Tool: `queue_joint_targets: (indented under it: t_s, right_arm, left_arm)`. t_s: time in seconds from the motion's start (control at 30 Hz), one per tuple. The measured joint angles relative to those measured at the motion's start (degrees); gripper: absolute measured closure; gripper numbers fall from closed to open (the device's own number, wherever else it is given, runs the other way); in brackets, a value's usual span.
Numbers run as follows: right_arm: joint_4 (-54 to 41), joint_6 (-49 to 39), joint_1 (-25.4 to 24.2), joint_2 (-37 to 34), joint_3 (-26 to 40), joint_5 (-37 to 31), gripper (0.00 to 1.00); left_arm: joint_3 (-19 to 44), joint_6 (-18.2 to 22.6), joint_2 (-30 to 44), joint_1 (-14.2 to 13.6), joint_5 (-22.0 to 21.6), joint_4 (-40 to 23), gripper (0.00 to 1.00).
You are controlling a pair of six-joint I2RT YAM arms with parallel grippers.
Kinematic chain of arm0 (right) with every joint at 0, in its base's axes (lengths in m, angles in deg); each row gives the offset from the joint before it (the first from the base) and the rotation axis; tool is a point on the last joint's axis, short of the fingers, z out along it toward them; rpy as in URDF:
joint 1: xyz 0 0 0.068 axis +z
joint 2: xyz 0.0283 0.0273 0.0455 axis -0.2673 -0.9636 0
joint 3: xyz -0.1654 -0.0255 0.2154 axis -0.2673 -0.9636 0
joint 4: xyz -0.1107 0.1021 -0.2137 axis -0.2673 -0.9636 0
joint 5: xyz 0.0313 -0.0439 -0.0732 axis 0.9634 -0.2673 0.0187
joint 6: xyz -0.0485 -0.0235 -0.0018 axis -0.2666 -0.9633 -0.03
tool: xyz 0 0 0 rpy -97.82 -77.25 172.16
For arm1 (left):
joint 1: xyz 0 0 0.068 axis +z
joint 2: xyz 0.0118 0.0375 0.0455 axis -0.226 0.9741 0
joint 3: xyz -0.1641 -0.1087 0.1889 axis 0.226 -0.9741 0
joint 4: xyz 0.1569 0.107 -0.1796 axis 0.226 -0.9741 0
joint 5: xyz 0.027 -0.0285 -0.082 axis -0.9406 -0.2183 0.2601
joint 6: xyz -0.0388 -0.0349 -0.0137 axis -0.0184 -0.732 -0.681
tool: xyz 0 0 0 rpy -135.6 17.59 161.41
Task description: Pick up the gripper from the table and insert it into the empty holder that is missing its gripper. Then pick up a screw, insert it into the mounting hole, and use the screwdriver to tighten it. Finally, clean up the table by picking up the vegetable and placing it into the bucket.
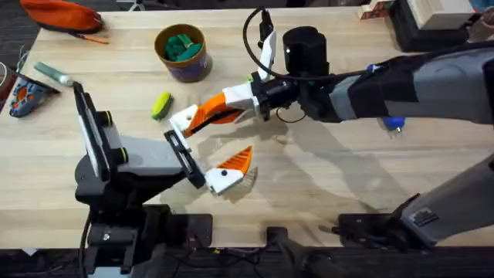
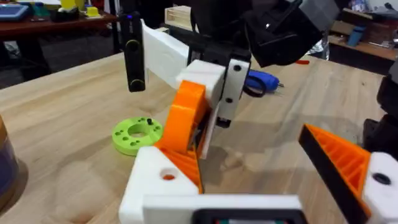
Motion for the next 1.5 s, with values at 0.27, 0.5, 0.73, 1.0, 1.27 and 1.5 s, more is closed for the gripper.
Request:
queue_joint_targets:
  t_s: [0.27, 0.5, 0.73, 1.0, 1.27, 1.5]
  right_arm:
    - [0.04, 0.01, 0.36, 0.11, 0.0, -0.73, 0.998]
    - [0.0, 0.0, 0.63, 0.48, 0.0, -1.64, 0.998]
    - [0.0, 0.0, 0.63, 0.48, 0.0, -1.66, 0.998]
    - [0.0, 0.0, 0.63, 0.48, 0.0, -1.66, 0.998]
    - [0.0, 0.02, 0.63, 0.48, 0.0, -1.66, 0.998]
    - [0.0, 0.02, 0.63, 0.48, 0.0, -1.66, 0.99]
  left_arm:
    - [0.0, -0.02, 0.0, 0.11, -0.38, 0.02, 0.014]
    - [0.0, 0.0, 0.0, 0.11, -0.81, 0.07, 0.015]
    - [0.0, 0.0, 0.0, 0.11, -0.81, 0.07, 0.015]
    - [0.0, 0.0, 0.0, 0.11, -0.81, 0.04, 0.014]
    - [0.0, -0.01, 0.0, 0.11, -0.81, 0.07, 0.015]
    - [0.0, 0.0, 0.0, 0.11, -0.82, 0.07, 0.015]
